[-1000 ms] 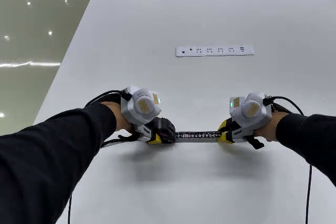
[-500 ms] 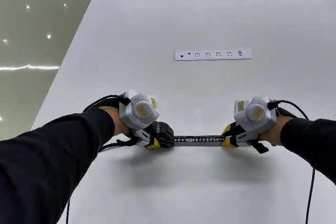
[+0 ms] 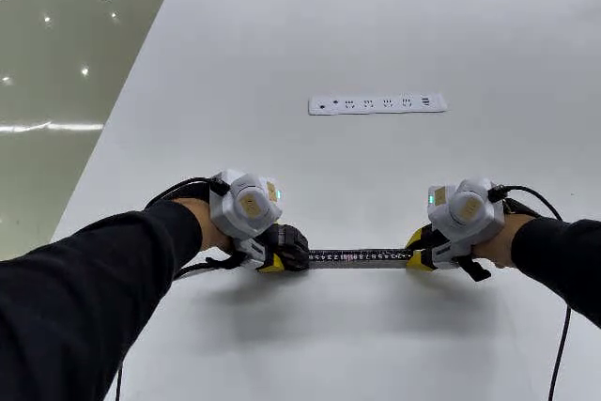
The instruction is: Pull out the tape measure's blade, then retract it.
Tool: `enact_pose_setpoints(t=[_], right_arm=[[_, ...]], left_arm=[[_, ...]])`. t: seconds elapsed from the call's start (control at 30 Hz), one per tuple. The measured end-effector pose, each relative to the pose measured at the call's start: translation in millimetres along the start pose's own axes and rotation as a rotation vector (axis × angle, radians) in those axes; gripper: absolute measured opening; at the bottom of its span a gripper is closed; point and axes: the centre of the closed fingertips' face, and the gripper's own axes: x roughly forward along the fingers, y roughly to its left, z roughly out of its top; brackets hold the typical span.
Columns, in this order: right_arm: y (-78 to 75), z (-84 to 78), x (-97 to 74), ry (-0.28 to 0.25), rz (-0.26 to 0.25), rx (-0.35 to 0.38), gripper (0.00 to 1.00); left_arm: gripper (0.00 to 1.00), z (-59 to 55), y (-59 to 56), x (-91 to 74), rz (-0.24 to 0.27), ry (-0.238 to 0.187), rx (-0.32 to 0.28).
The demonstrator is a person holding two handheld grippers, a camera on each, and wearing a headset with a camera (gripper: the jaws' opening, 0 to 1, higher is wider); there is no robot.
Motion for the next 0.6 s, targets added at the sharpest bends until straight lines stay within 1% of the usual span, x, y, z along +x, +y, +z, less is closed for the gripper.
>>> enact_pose_setpoints(t=[0.6], right_arm=[[-1.2,-16.7,-13.1,0.023,-0.013,0.004,0.08]], left_arm=[[0.33,-0.1,-0.2,0.1,0.003,0.0,-0.005]])
